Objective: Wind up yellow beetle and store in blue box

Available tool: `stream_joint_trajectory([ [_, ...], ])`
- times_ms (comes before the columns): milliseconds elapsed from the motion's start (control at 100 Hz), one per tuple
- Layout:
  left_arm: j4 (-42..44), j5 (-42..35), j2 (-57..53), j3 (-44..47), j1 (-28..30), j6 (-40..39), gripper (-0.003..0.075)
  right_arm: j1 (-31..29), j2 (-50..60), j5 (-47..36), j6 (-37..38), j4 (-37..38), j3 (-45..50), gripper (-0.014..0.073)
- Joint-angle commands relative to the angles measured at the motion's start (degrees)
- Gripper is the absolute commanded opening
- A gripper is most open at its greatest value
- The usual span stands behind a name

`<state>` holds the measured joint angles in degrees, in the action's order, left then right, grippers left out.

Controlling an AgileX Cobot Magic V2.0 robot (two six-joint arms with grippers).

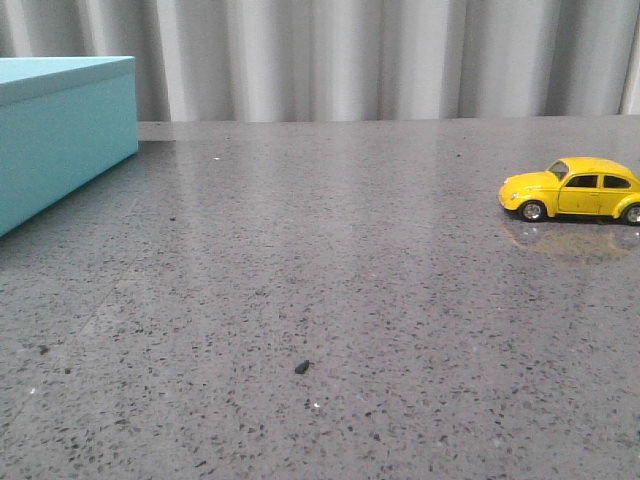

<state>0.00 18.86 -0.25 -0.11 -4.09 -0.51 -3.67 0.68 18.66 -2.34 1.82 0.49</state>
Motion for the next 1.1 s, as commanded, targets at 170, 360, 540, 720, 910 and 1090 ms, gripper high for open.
stream_joint_trajectory([
  [170, -0.46, -3.31, -1.78, 1.56, -0.22, -0.45, -0.0021, -0.13, 1.08, -0.55, -0.3, 0.46, 1.24, -0.0061],
  [360, -0.46, -3.31, -1.78, 1.56, -0.22, -0.45, -0.0021, -0.13, 1.08, -0.55, -0.3, 0.46, 1.24, -0.0061],
  [540, -0.46, -3.42, -1.78, 1.56, -0.22, -0.45, -0.0021, -0.13, 1.08, -0.55, -0.3, 0.46, 1.24, -0.0061],
  [720, -0.46, -3.42, -1.78, 1.56, -0.22, -0.45, -0.0021, -0.13, 1.08, -0.55, -0.3, 0.46, 1.24, -0.0061],
  [910, -0.84, -5.67, -1.78, 1.56, -0.22, -0.45, -0.0021, -0.13, 1.08, -0.55, -0.3, 0.46, 1.24, -0.0061],
  [1090, -0.84, -6.9, -1.78, 1.56, -0.22, -0.45, -0.0021, -0.13, 1.08, -1.72, -0.3, 0.46, 1.24, -0.0061],
])
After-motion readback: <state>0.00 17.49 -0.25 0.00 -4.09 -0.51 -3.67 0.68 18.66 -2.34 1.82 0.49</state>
